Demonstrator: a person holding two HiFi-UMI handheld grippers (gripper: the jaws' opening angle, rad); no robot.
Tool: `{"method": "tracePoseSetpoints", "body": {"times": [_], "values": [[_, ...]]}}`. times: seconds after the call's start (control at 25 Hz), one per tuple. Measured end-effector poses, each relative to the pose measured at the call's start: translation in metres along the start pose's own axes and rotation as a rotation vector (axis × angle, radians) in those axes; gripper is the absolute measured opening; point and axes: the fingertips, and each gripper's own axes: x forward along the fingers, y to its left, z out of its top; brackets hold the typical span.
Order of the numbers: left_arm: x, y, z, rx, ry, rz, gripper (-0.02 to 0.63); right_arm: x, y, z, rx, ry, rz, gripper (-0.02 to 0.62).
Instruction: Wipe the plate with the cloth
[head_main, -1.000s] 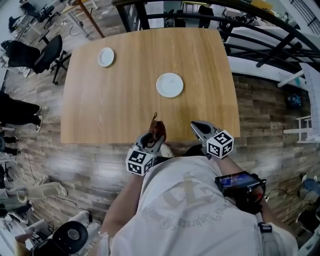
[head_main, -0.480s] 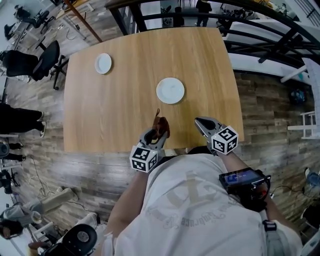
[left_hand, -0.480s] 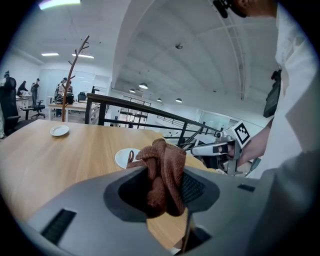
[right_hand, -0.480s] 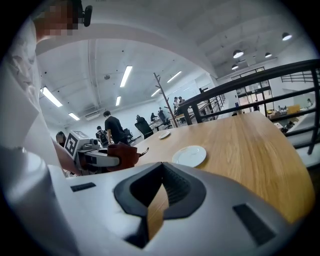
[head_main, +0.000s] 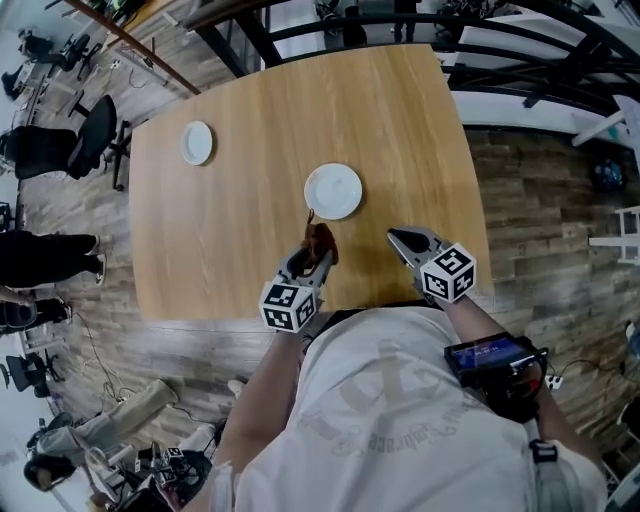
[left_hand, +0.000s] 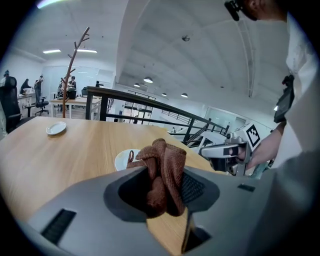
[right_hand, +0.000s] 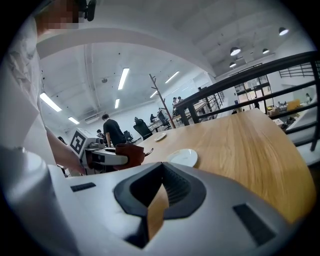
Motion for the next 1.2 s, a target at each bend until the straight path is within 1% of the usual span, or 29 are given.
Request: {"method": "tracePoseSetpoints", "body": {"times": [0.08, 0.32, 0.48, 0.68, 0.92, 1.0, 1.12, 1.2], "values": [[0.009, 0.006, 0.004, -0.003, 0.012, 0.007, 0.17, 0.002, -0.005, 0.001, 0.011, -0.004, 0.0, 0.014], [0.039, 0.014, 0.018, 0.049, 0.047, 0.01, 0.17, 0.002, -0.019, -0.002, 0.043, -0.005, -0.005, 0.014], [0.065, 0.024, 0.035, 0.062, 0.056, 0.022, 0.17, 0.006, -0.032, 0.003, 0.057, -0.009, -0.003, 0.014], [0.092, 0.037, 0.046, 0.088, 0.081, 0.035, 0.17, 0.008, -0.047, 0.005, 0.065, -0.019, -0.011, 0.014], [0.11, 0.069, 0.05, 0.126, 0.132, 0.099, 0.17, 0.015, -0.049, 0.008, 0.081, -0.026, -0.017, 0.014], [0.119, 0.08, 0.052, 0.145, 0.155, 0.134, 0.17, 0.015, -0.049, 0.006, 0.087, -0.026, -0.014, 0.014], [0.134, 0.097, 0.058, 0.169, 0.173, 0.192, 0.17, 0.01, -0.052, 0.002, 0.121, -0.038, -0.031, 0.014], [0.144, 0.105, 0.063, 0.175, 0.184, 0.203, 0.17, 0.007, -0.054, 0.0, 0.146, -0.046, -0.045, 0.014]]}}
